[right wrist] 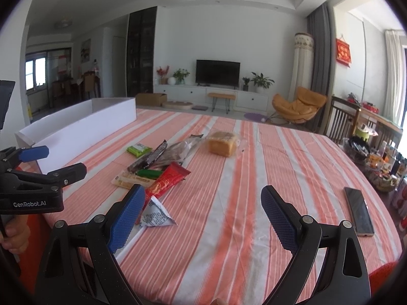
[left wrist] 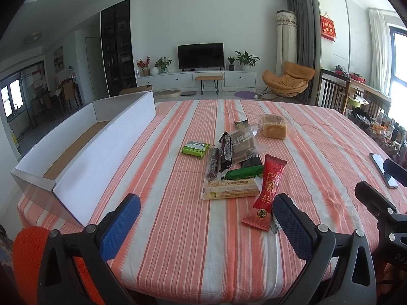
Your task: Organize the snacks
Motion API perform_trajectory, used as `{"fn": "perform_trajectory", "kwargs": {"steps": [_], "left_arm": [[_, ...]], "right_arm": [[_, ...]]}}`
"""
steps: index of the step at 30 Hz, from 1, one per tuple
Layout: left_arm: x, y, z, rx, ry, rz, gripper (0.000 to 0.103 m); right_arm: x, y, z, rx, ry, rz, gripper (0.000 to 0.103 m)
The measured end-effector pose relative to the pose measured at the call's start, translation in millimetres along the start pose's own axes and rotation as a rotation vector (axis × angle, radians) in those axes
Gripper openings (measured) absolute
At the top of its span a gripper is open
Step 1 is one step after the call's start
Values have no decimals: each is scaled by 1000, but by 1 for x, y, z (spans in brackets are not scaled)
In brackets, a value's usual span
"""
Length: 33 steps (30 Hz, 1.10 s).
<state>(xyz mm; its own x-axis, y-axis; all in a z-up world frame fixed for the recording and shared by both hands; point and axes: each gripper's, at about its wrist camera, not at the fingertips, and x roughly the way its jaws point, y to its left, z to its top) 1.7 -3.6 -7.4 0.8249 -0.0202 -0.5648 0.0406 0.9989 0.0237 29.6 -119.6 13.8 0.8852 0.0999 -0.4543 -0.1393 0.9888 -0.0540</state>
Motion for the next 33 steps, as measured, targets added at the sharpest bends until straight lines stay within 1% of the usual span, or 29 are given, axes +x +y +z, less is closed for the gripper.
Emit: {"fn": "perform_trajectory", "kwargs": {"steps": [33], "left_arm": [[-1, 2, -1, -4, -5, 10, 103]], "right_arm": [[-1, 3, -1, -6, -10, 9, 94]]}}
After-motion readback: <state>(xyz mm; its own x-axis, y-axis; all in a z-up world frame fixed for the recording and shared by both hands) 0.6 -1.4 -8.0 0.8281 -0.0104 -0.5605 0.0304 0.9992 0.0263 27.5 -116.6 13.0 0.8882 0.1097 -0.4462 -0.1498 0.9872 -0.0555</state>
